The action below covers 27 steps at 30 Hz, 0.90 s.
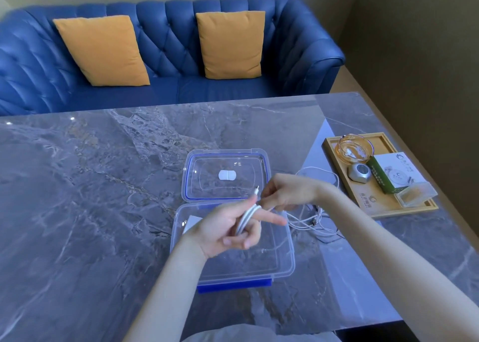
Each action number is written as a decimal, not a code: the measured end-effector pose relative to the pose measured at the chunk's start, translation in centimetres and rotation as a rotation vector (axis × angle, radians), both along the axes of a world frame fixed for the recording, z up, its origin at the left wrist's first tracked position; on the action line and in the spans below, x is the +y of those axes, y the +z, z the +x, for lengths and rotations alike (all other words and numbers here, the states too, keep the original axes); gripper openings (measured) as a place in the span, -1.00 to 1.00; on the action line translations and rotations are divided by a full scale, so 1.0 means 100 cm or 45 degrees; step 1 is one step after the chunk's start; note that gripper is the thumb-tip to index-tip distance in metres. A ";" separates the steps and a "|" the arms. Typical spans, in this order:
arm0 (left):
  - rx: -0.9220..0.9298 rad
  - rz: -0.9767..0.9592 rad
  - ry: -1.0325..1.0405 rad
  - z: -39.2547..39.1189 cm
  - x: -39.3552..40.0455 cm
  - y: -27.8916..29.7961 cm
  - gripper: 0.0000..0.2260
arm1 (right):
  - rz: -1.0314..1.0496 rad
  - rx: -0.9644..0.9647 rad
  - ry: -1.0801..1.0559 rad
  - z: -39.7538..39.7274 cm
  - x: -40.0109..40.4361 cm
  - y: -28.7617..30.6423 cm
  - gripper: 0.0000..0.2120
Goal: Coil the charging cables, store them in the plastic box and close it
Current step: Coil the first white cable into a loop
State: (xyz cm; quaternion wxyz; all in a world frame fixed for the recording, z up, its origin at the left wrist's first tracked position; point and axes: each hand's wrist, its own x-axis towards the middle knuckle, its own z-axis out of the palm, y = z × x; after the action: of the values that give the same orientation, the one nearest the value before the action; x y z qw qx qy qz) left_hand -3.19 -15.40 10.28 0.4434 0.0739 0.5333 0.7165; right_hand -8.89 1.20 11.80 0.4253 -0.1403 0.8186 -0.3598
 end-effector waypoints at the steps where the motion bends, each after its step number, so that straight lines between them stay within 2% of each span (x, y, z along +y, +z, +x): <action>1: 0.028 -0.117 0.024 0.002 0.002 -0.002 -0.49 | 0.019 -0.002 -0.007 -0.003 0.001 0.003 -0.67; 6: 0.227 -0.484 0.178 0.006 0.018 -0.012 -0.57 | 0.084 0.175 0.006 -0.006 -0.006 0.012 -0.70; 9: 0.188 -0.477 0.473 0.001 0.028 -0.020 -0.63 | 0.114 0.309 -0.024 -0.001 -0.015 0.014 -0.75; 11: 0.138 -0.452 0.661 -0.006 0.033 -0.025 -0.61 | 0.131 0.419 -0.053 0.003 -0.020 0.012 -0.73; 13: 0.138 -0.487 0.768 -0.013 0.036 -0.028 -0.56 | 0.142 0.501 -0.104 0.007 -0.024 0.009 -0.74; 17: 0.136 -0.528 0.905 -0.021 0.039 -0.024 -0.60 | 0.074 0.552 -0.224 0.017 -0.028 0.007 -0.74; 20: 0.074 -0.382 1.065 -0.031 0.035 -0.025 -0.60 | -0.075 0.497 -0.318 0.026 -0.030 0.006 -0.81; 23: -0.123 -0.040 1.225 -0.043 0.027 -0.024 -0.61 | -0.122 0.513 -0.249 0.034 -0.028 0.001 -0.84; 25: -0.186 0.108 1.208 -0.047 0.022 -0.022 -0.63 | -0.153 0.523 -0.194 0.036 -0.026 -0.001 -0.87; 27: -0.209 0.202 1.183 -0.045 0.017 -0.014 -0.61 | -0.237 0.429 -0.178 0.034 -0.023 -0.003 -0.87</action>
State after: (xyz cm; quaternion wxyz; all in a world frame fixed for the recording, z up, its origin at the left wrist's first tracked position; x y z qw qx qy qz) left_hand -7.69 -13.71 8.83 0.1099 -0.1953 0.4168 0.8809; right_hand -5.46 -1.05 11.54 0.2415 -0.1799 0.8490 -0.4342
